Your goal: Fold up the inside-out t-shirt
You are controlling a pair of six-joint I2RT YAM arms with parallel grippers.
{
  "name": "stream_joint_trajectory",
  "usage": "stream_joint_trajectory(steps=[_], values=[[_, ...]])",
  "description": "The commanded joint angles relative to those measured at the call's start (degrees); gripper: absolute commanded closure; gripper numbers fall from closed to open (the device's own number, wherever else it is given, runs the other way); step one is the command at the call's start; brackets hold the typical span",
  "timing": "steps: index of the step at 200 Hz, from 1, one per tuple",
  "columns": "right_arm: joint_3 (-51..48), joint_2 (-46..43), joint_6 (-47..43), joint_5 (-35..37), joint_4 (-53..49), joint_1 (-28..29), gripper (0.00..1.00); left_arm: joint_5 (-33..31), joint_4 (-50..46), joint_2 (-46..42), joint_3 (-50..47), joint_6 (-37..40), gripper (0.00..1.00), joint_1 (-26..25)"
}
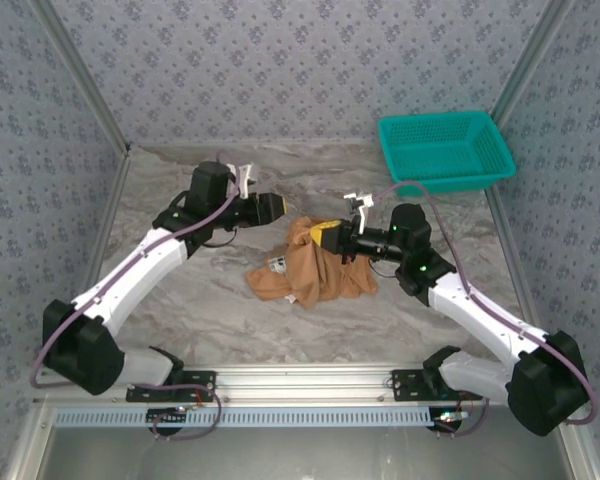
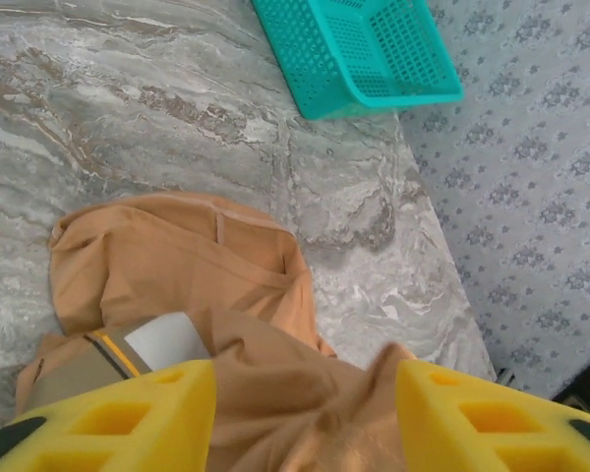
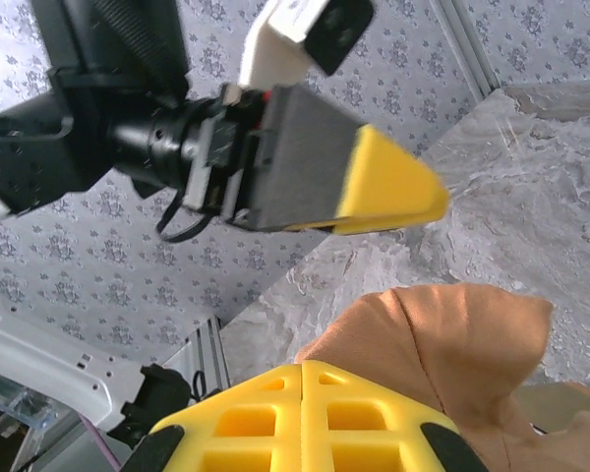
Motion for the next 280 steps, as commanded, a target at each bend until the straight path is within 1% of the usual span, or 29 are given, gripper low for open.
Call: stream_joint_trajectory(steps=[1, 13, 28, 48, 60, 85, 102, 124, 142, 157, 176, 206, 221, 248, 280], values=[[-0.5, 0.1, 2.8, -0.6, 5.0, -0.5, 1.0, 0.6, 1.4, -6.5, -3.8, 1.3, 0.41, -1.0], [-0.6, 0.2, 2.8, -0.6, 5.2, -0.7, 1.0, 2.3, 2.3, -8.0, -6.0, 1.8, 0.37, -2.2], [-0.6, 0.3, 2.7, -0.9, 5.0, -1.1, 1.0, 3.8, 2.5, -8.7, -7.8, 3.5, 0.36, -3.6], [-0.8, 0.1, 2.7, -1.3, 4.9, -1.8, 1.0, 2.6, 2.1, -9.1, -8.9, 6.7, 0.36, -4.8], [-0.8, -0.1, 2.7, -1.5, 4.7, -2.2, 1.0, 0.6, 1.9, -9.0, -9.4, 8.2, 0.38, -4.8], [-0.7, -0.7, 2.4, -1.4, 3.9, -2.7, 1.0, -2.4, 2.3, -7.5, -10.4, 12.0, 0.45, -4.8], [-0.6, -0.7, 2.2, -1.6, 3.6, -2.8, 1.0, -0.8, 5.6, -5.7, -10.7, 13.1, 0.47, -4.9], [-0.4, -0.5, 2.3, -1.7, 3.6, -2.9, 1.0, 1.3, 10.8, -3.4, -11.0, 14.0, 0.47, -5.0], [-0.4, -0.7, 2.3, -1.6, 3.5, -2.9, 1.0, 2.2, 13.3, -1.5, -10.5, 15.0, 0.48, -5.0], [-0.4, -0.9, 2.1, -1.5, 3.1, -3.0, 1.0, 3.1, 14.6, -0.3, -10.0, 15.2, 0.48, -5.0], [-0.3, -1.1, 1.9, -1.4, 2.8, -3.0, 1.0, 5.8, 18.3, 0.4, -10.4, 14.5, 0.49, -5.0], [-0.2, -1.1, 1.9, -1.4, 2.8, -3.0, 1.0, 8.6, 22.8, 1.5, -10.4, 12.8, 0.52, -4.8], [-0.2, -1.2, 1.8, -1.3, 2.7, -3.1, 1.0, 8.8, 23.8, 2.0, -10.1, 12.7, 0.55, -4.7], [-0.1, -1.5, 1.8, -1.3, 2.7, -3.0, 1.0, 10.0, 26.0, 3.5, -9.4, 11.9, 0.6, -4.4], [-0.3, -1.8, 1.8, -1.2, 2.5, -3.1, 1.0, 11.5, 29.7, 4.7, -8.8, 9.9, 0.72, -4.3]])
